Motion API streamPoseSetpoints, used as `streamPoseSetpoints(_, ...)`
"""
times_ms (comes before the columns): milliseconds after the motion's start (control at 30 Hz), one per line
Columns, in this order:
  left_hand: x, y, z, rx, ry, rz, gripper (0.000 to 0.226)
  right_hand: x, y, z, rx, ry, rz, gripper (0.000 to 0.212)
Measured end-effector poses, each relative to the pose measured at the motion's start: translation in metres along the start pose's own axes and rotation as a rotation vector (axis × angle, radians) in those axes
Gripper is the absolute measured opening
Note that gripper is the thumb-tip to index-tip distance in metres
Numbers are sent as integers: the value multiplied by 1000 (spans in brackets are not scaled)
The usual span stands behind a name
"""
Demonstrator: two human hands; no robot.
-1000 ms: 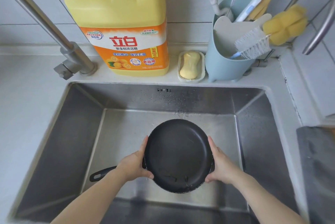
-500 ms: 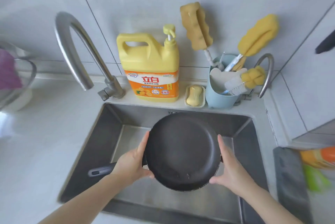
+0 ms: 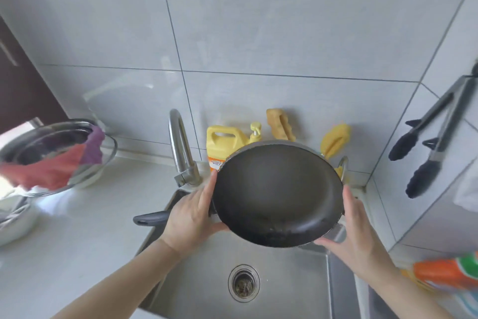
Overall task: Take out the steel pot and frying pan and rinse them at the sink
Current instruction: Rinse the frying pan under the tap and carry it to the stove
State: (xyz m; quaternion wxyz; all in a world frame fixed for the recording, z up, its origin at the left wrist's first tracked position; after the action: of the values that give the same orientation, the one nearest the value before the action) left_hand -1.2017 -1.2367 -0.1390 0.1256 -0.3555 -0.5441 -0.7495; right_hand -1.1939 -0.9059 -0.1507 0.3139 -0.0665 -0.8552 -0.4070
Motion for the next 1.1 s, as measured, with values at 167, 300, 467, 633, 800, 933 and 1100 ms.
streamPoseSetpoints(167, 35, 44, 9, 121, -61, 208, 104, 39, 32, -15, -40, 183, 196, 115)
streamPoseSetpoints(300, 60, 77, 18, 184, -123, 417, 90, 73, 60, -34, -45, 335, 355, 97)
streamPoseSetpoints(467, 89, 108, 17, 174, -155, 502, 98, 108, 89, -58, -47, 500, 477, 82)
streamPoseSetpoints(633, 106, 128, 21, 204, -200, 555, 99, 125, 103, -64, -84, 451, 462, 99)
streamPoseSetpoints(800, 109, 138, 29, 232, -253, 594, 108, 127, 111, -71, -68, 461, 461, 100)
streamPoseSetpoints(933, 106, 136, 28, 174, -155, 410, 124, 121, 112, -73, -32, 390, 325, 121)
streamPoseSetpoints(1100, 102, 114, 22, 44, 179, -232, 143, 112, 93, -55, 103, 20, -168, 148)
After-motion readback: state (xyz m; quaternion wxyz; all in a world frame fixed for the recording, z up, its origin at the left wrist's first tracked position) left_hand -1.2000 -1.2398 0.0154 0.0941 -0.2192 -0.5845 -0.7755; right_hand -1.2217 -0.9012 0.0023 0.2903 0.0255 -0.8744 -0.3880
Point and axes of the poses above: each hand's wrist, its own x-axis towards the middle knuckle, its own y-axis out of the back of the hand, z = x × y, the point moved 2 cm from there along x, towards the middle knuckle, and after that the axes turned 5 degrees about z, right-handed, at the moved point
